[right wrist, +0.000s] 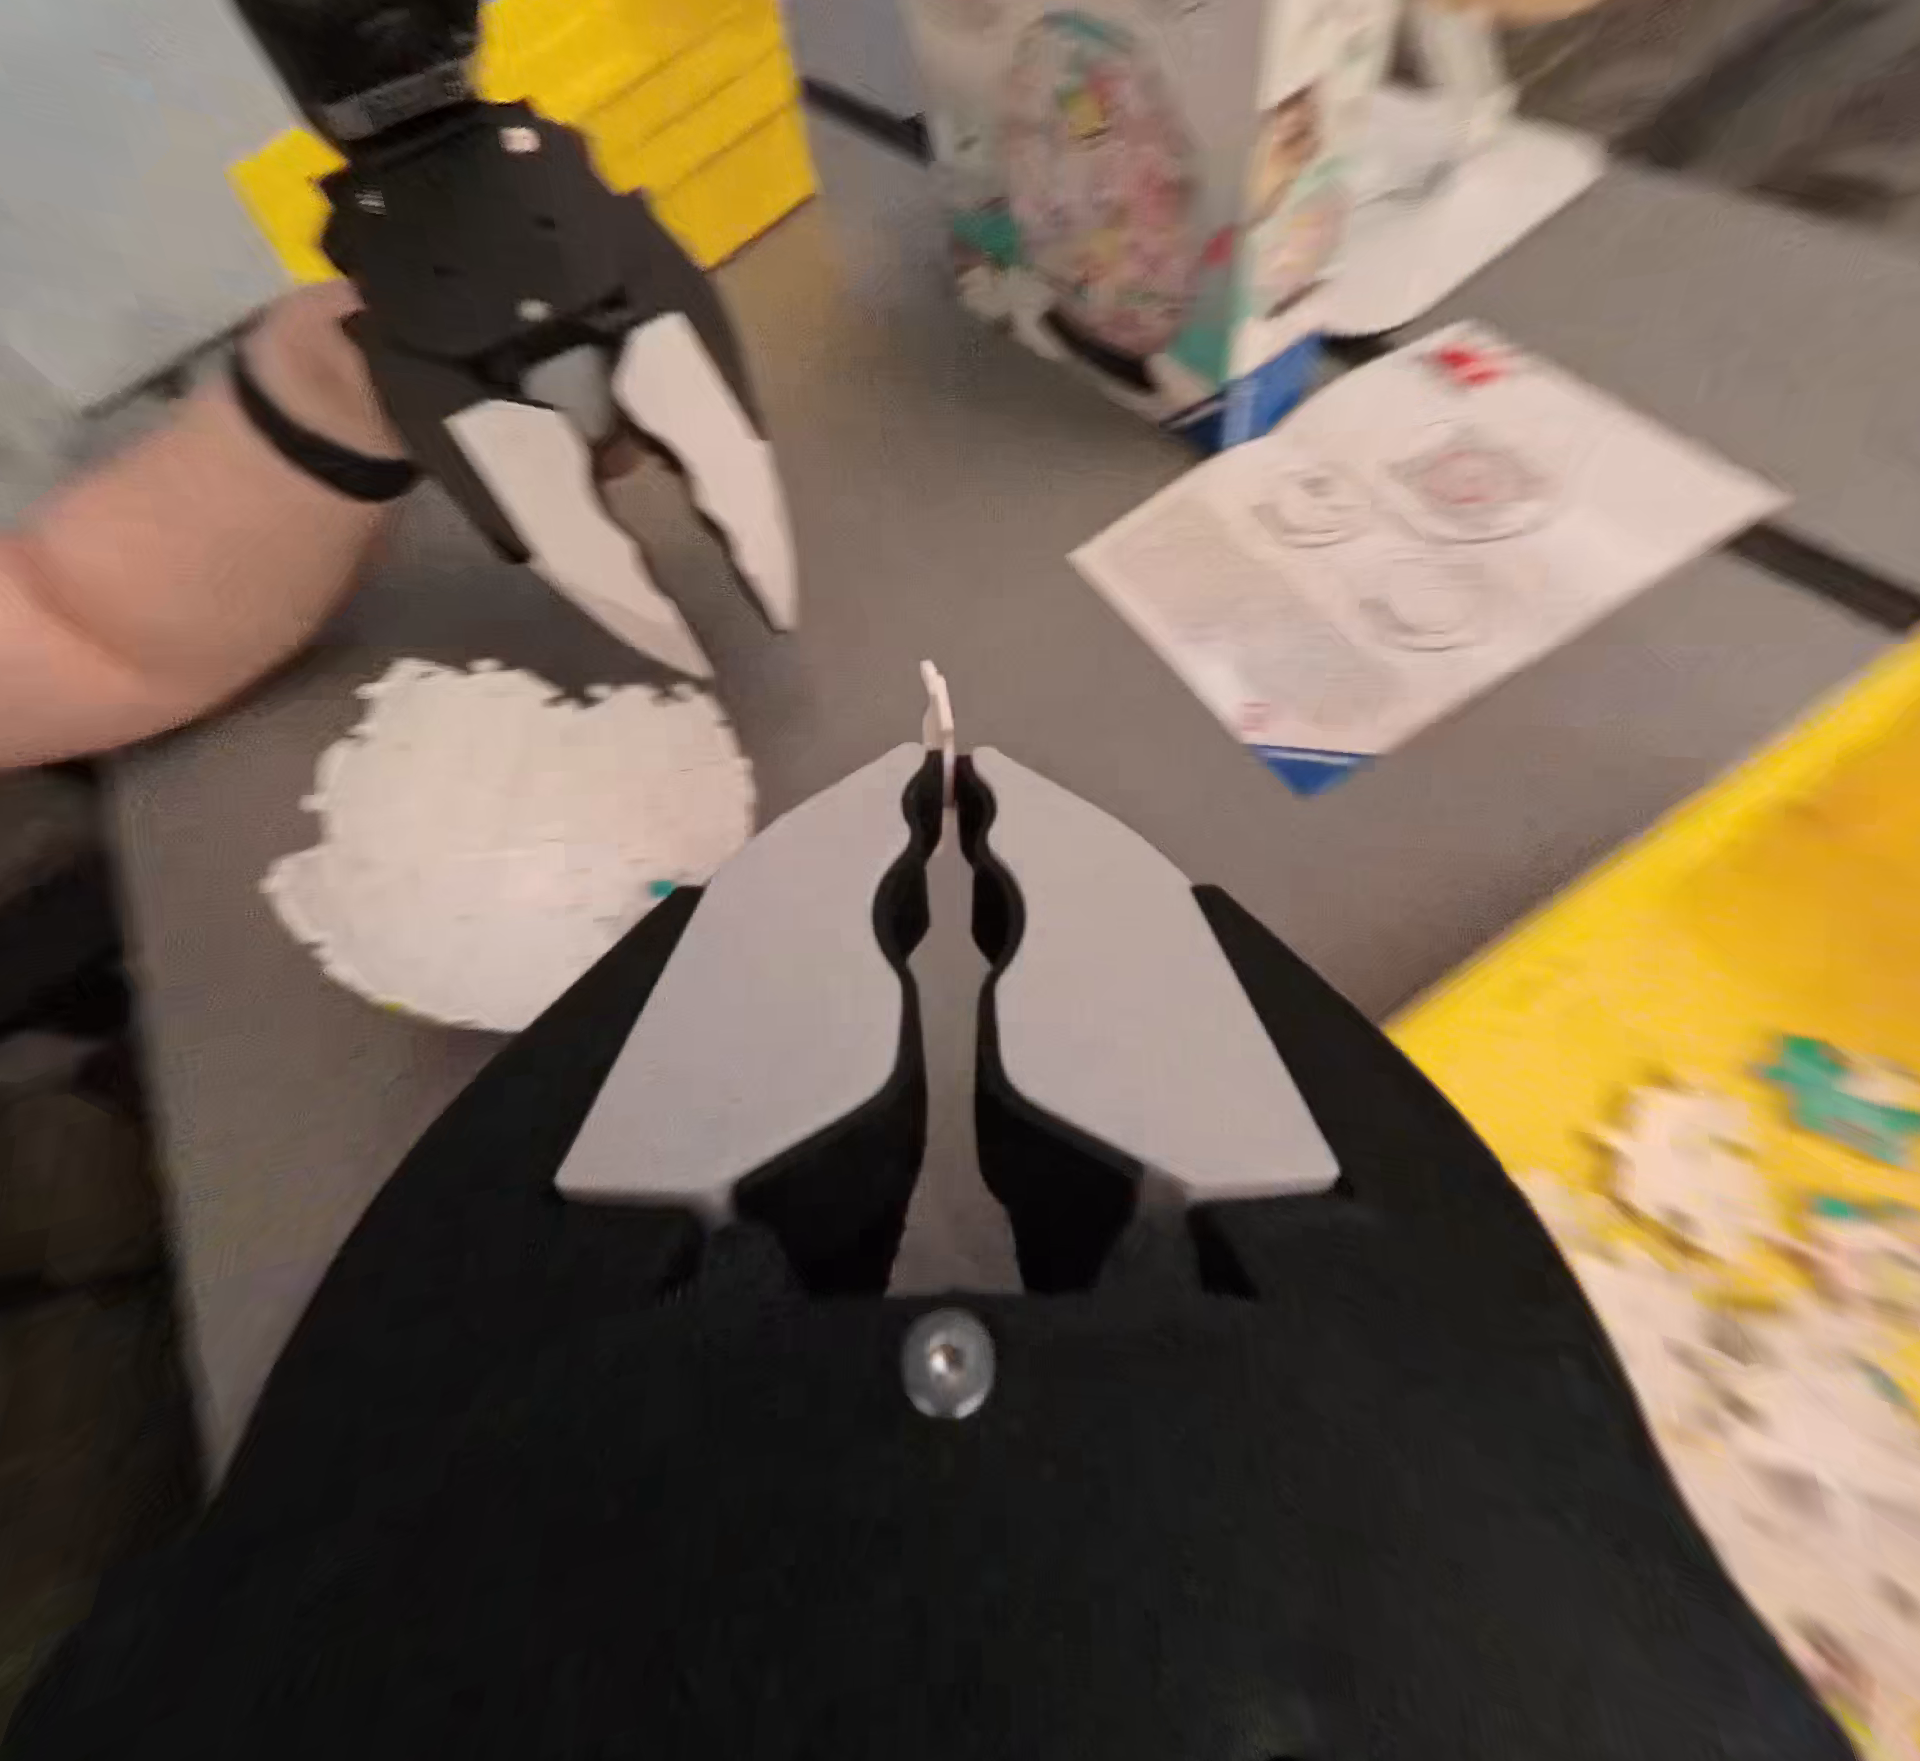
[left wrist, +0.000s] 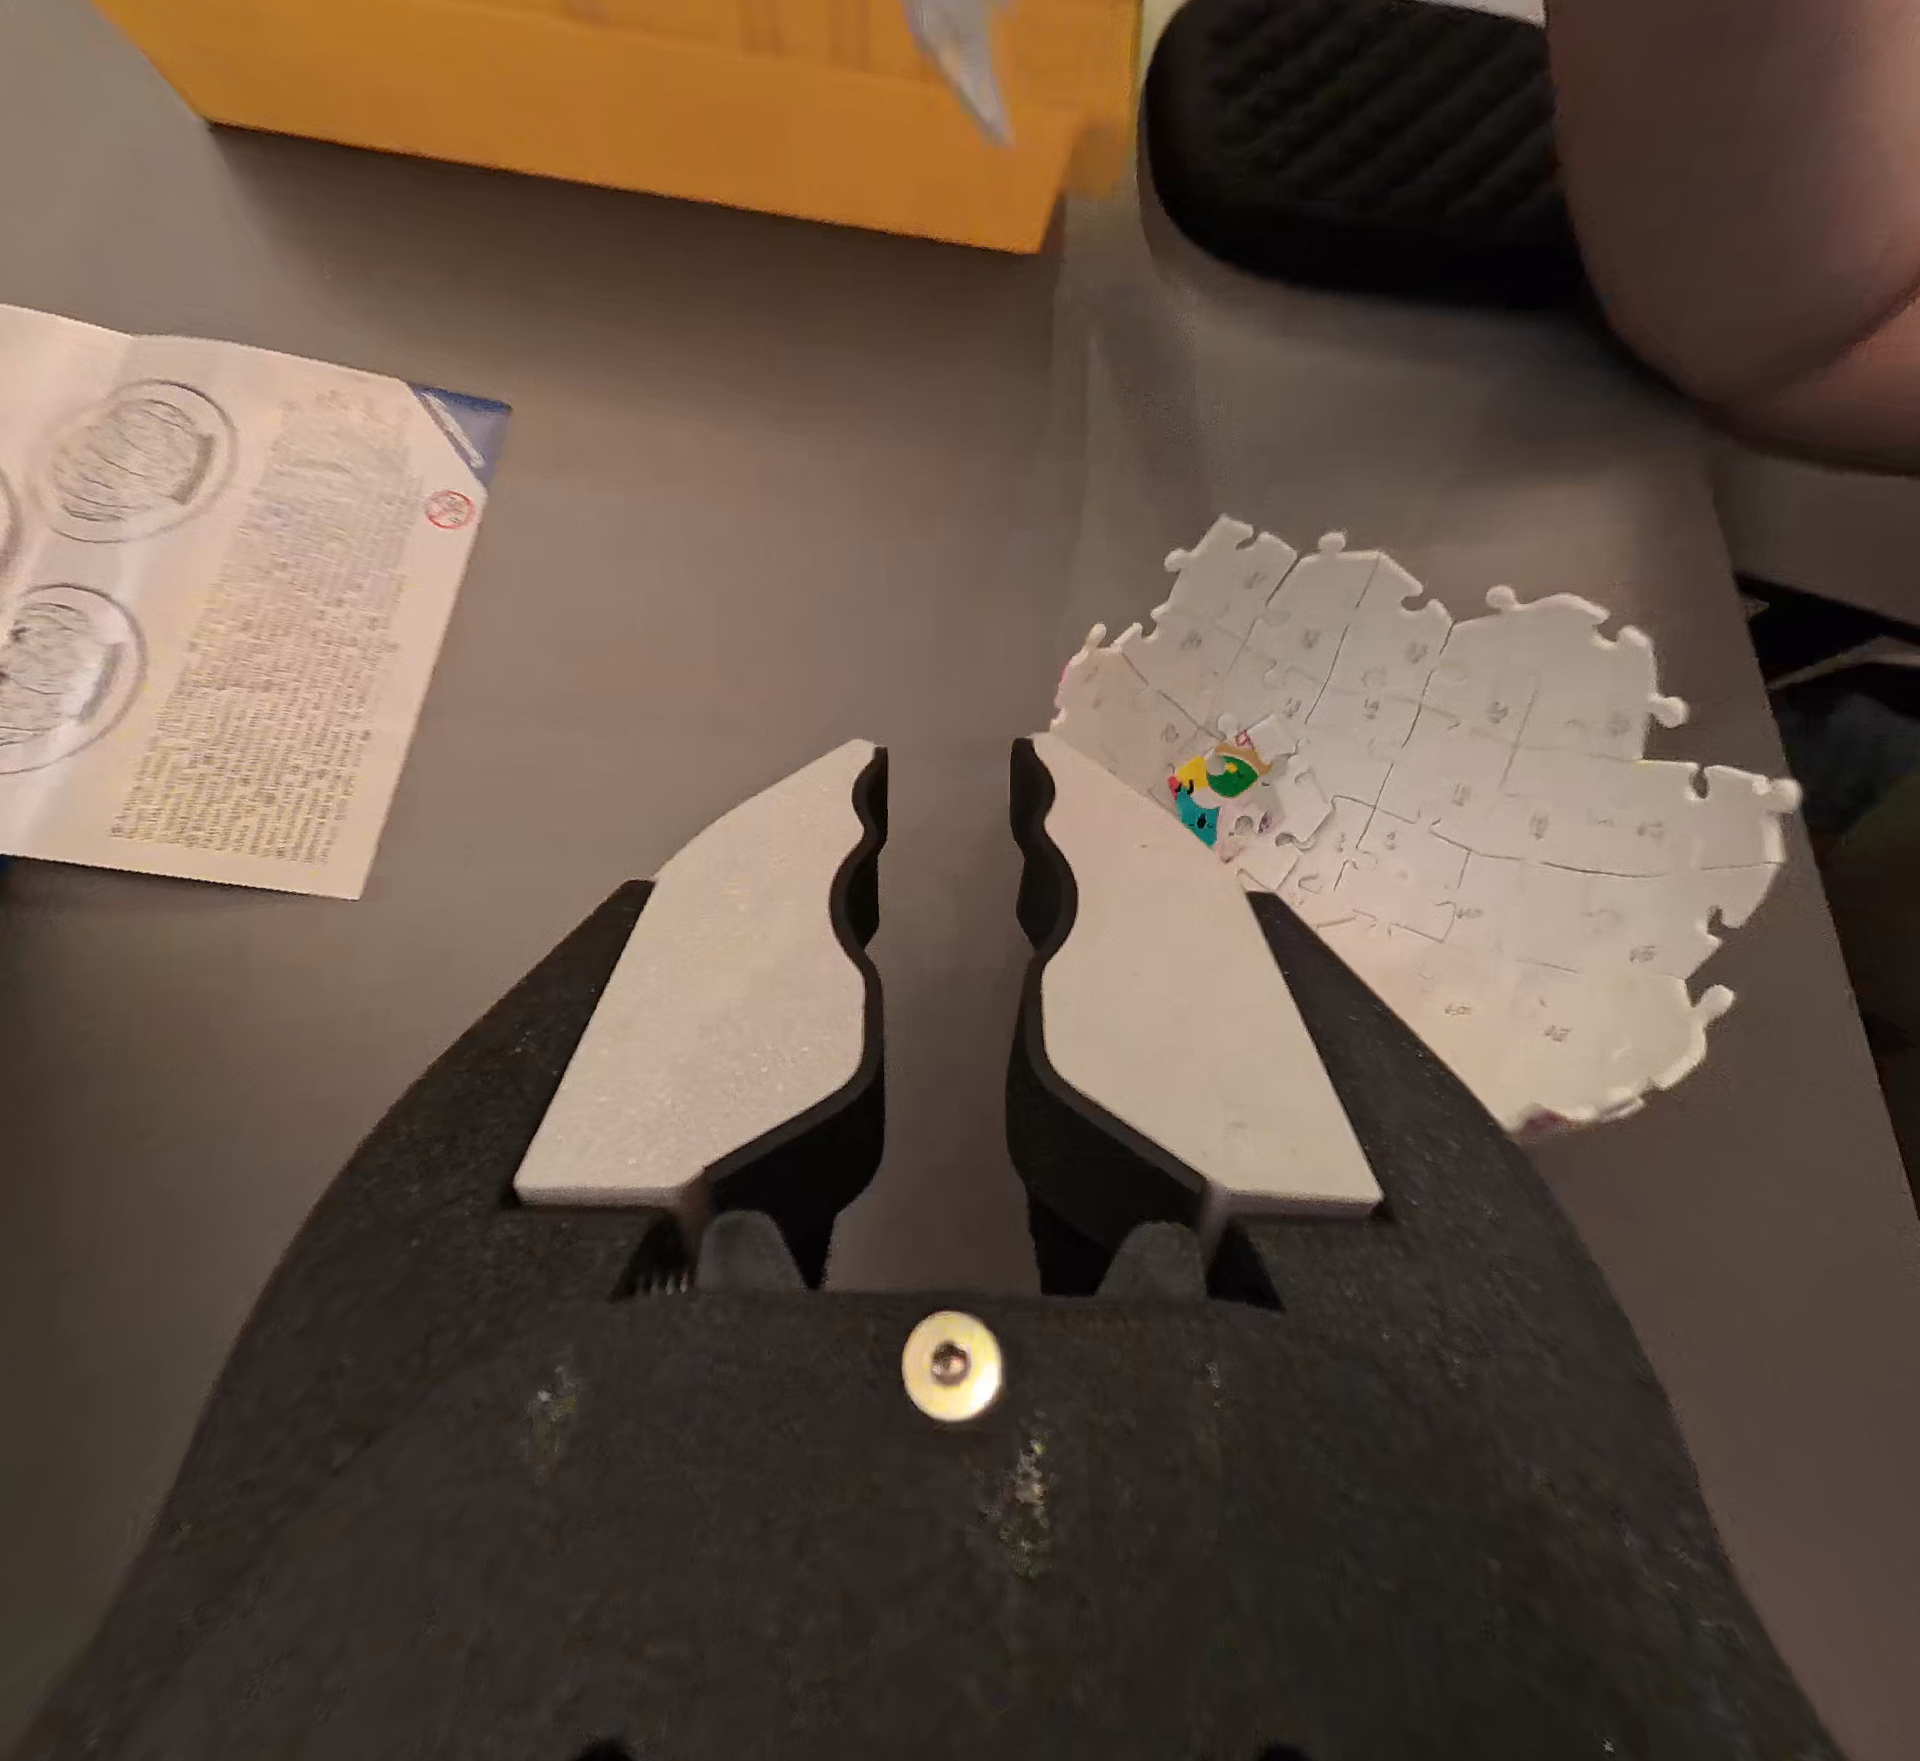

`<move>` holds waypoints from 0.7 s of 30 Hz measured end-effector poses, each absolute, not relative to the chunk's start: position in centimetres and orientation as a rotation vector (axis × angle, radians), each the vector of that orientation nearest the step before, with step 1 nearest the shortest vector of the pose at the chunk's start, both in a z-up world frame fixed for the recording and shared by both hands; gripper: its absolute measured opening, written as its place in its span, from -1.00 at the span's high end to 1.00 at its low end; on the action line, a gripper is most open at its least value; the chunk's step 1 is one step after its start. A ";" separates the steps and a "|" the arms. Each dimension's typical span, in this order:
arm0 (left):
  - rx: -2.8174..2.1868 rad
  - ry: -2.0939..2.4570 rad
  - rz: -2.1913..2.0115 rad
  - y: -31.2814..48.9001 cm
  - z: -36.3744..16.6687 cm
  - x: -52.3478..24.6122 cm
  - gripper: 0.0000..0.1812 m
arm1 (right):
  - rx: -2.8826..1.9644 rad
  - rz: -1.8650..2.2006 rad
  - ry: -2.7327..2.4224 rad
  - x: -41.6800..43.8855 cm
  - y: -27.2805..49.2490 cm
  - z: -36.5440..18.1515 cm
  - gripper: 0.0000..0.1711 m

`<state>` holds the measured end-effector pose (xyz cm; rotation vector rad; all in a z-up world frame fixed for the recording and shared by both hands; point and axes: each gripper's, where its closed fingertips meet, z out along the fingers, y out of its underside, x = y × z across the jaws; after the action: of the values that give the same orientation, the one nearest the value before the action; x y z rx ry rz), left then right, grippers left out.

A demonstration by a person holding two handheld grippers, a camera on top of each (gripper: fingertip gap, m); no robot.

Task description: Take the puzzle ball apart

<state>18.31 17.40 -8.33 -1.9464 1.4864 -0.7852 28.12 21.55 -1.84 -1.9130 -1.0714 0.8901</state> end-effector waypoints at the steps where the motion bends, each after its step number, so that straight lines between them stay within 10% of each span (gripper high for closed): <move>1: -1.935 1.473 -0.785 17.5 -7.8 18.1 0.75 | -1.875 0.730 -0.995 30.5 23.3 -1.0 0.97; 13: -1.899 1.433 -0.722 17.5 -4.8 16.1 0.75 | -2.395 0.431 -0.464 44.4 30.2 -11.8 0.90; 21: -1.968 1.429 -0.678 16.8 -4.2 13.9 0.71 | -1.716 0.438 -0.773 36.3 27.0 0.9 0.67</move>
<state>13.88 16.80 -4.17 -1.9683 1.4285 -0.6775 36.33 26.97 0.90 -1.7161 -0.7726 0.4384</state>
